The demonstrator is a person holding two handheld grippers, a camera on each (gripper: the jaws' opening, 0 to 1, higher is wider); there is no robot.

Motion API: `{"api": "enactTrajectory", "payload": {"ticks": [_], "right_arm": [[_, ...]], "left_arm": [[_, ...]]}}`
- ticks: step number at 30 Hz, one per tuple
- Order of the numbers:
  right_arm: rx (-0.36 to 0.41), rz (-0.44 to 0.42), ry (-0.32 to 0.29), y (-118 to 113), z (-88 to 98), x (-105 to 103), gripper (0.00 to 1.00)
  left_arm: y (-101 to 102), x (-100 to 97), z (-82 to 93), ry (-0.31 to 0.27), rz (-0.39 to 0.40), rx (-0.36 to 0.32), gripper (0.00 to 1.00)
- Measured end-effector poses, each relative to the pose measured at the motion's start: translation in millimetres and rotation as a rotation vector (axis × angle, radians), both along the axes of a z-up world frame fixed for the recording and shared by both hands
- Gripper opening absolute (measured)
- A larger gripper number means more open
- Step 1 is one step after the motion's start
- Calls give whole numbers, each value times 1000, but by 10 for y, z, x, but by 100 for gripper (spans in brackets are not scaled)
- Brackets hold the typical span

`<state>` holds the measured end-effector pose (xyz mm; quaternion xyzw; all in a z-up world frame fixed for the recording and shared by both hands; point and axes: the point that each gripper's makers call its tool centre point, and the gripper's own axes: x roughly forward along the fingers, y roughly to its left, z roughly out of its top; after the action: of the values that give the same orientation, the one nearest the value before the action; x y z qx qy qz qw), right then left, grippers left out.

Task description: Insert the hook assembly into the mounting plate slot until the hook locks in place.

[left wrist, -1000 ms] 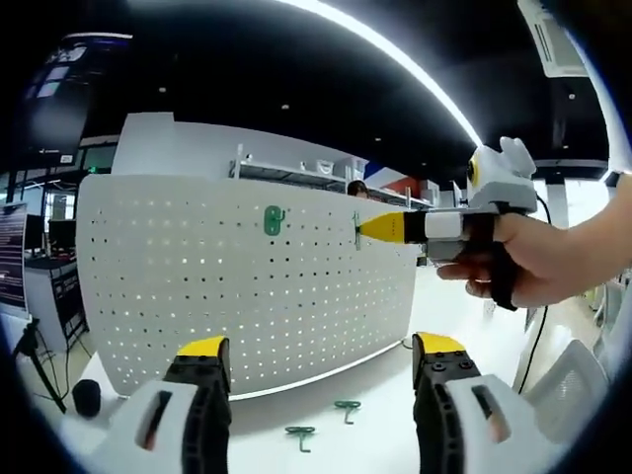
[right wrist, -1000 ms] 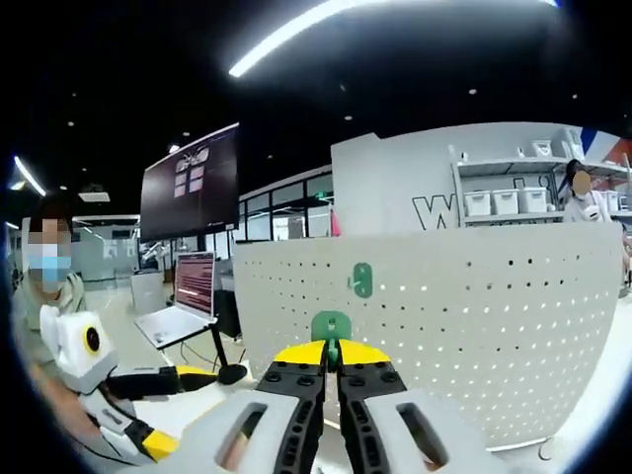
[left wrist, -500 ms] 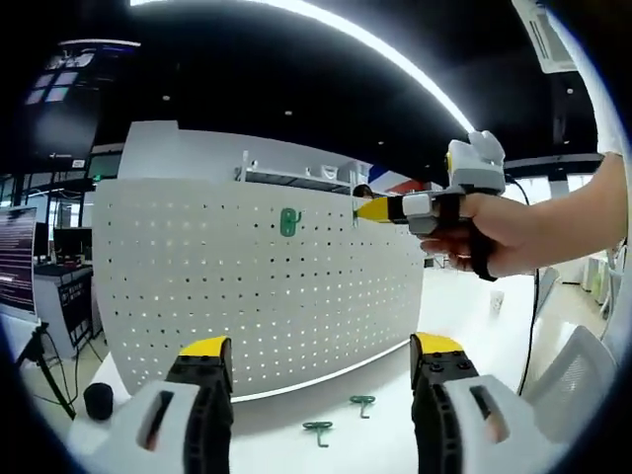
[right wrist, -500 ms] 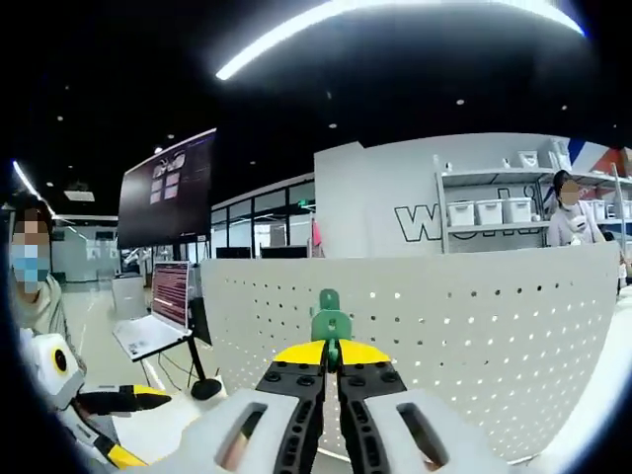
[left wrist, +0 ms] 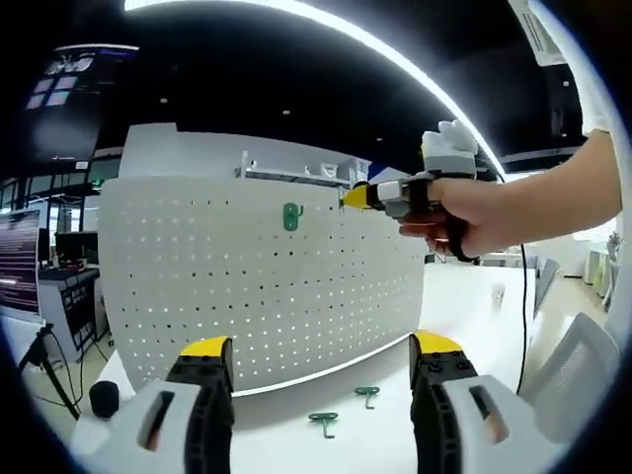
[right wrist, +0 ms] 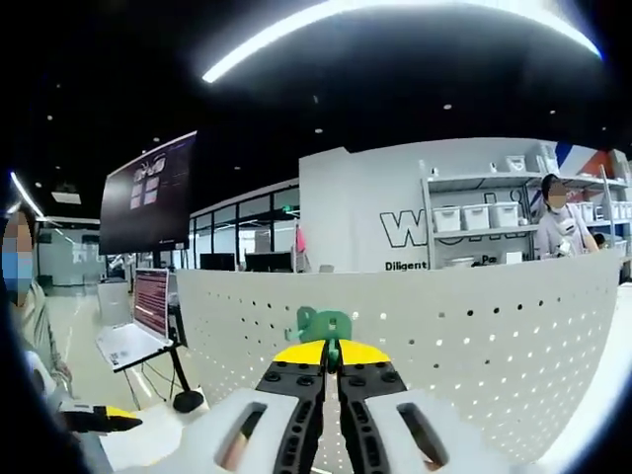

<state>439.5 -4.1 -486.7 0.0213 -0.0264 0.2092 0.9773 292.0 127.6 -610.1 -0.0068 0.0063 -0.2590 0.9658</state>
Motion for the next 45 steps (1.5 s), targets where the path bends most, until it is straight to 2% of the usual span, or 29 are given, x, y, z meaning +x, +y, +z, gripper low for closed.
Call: {"api": "enactTrajectory", "payload": {"ticks": [11,13,22,24,26,28,45], "right_arm": [[8,-51,-10,-61,10,192,1],[-10,-70,-19,-78,10,224,1],[-7,-85,-18,-36,-6,330,1],[16,-94,-11,-55,-12,355,1],[-14,-99,-26,-53,-1,368,1],[9,-98,-16,-60,-17,395,1],[7,-94,4,12,-123,503,1]], "left_arm": [[-22,-26,-19,-19,-8,11,75],[-26,-35,-51,-8,-11,10,75],[-18,-37,-82,-7,-8,22,74],[-16,-33,-87,-6,-6,20,74],[-14,-33,-89,-5,-5,22,74],[-14,-36,-103,-4,-5,26,74],[42,-30,-136,11,13,16,74]]}}
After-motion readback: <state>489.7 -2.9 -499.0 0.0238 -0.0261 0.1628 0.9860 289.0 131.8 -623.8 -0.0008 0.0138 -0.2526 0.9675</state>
